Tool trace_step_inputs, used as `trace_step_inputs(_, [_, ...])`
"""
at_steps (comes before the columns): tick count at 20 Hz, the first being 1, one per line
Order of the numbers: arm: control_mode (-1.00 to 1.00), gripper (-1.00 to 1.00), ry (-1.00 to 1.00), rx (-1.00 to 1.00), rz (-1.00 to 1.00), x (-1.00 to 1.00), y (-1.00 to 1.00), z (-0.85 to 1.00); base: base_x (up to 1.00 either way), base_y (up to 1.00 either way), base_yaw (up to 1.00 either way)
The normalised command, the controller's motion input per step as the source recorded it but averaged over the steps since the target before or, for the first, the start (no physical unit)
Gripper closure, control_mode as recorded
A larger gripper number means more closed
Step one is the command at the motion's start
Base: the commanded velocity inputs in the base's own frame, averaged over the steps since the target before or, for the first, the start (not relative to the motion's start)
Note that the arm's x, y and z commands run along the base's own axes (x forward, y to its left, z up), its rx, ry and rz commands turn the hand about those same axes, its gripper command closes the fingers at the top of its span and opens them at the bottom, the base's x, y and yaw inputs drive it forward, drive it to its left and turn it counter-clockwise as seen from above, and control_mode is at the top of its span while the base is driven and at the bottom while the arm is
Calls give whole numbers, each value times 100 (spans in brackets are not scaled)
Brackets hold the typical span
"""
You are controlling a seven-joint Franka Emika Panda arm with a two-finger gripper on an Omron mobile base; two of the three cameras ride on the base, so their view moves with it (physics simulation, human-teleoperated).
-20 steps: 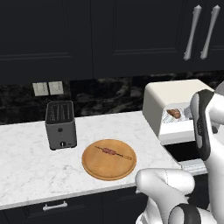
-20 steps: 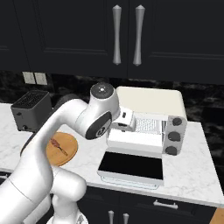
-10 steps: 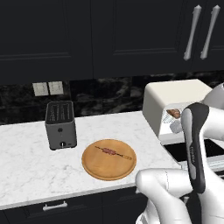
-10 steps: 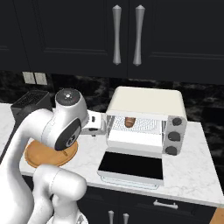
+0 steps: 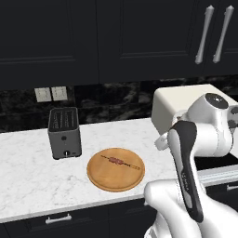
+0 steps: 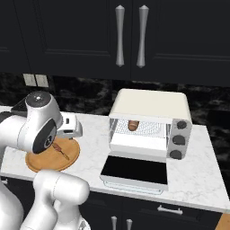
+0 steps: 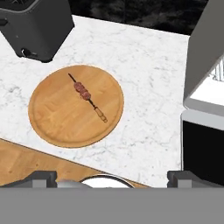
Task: Pick up the kebab skewer and baguette bread, and place them inside the toaster oven. Close the toaster oven door and start by setting the timer.
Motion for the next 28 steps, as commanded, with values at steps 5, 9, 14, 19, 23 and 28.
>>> trace_step_inputs(5, [-100, -100, 4, -1, 3, 7, 61, 0, 0, 0, 0])
trace_step_inputs(9, [-100, -100, 0, 0, 0, 4, 27, -3, 0, 0, 0])
trace_step_inputs(14, [-100, -100, -1, 0, 0, 6, 1, -44, 0, 0, 0])
trace_step_inputs(19, [-100, -100, -1, 0, 5, 32, 0, -53, 0, 0, 0])
trace_step_inputs(23, [-100, -100, 1, 0, 8, 42, 0, -46, 0, 0, 0])
trace_step_inputs(28, [-100, -100, 3, 0, 14, 44, 0, -56, 0, 0, 0])
